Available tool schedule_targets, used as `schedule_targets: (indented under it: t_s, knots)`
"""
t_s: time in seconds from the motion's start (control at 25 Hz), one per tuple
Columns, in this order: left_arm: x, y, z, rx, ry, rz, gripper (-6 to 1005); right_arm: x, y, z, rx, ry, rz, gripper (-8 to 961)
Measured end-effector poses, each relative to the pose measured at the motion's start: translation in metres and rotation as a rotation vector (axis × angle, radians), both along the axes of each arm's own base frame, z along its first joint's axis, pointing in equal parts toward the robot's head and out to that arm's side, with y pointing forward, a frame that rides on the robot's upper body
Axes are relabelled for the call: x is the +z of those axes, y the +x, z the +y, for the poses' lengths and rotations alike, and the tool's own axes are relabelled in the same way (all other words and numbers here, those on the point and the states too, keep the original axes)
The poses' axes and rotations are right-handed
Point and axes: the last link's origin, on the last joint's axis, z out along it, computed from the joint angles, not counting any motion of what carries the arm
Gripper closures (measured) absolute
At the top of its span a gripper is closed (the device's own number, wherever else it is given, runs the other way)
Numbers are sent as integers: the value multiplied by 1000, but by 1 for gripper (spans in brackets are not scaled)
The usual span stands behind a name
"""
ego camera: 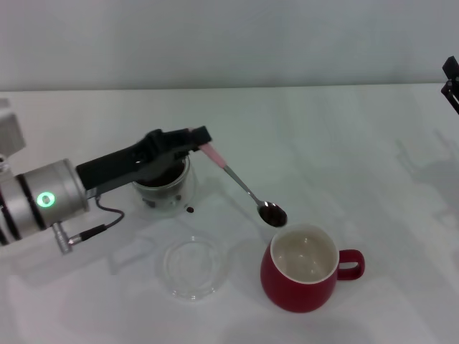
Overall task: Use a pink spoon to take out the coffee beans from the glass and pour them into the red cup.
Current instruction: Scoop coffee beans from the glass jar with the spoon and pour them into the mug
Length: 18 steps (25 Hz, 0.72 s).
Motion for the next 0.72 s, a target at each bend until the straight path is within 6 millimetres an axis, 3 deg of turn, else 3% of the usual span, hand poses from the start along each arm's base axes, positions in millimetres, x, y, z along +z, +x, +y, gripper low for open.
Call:
schedule_targets:
  t_s: [0.2, 0.72]
  knots:
    - [-13, 14, 6, -81, -37, 97, 864, 0, 2, -2, -7, -2, 12, 118]
    - [-22, 49, 19, -347, 14, 235, 864, 0, 5, -2, -28, -2, 24, 118]
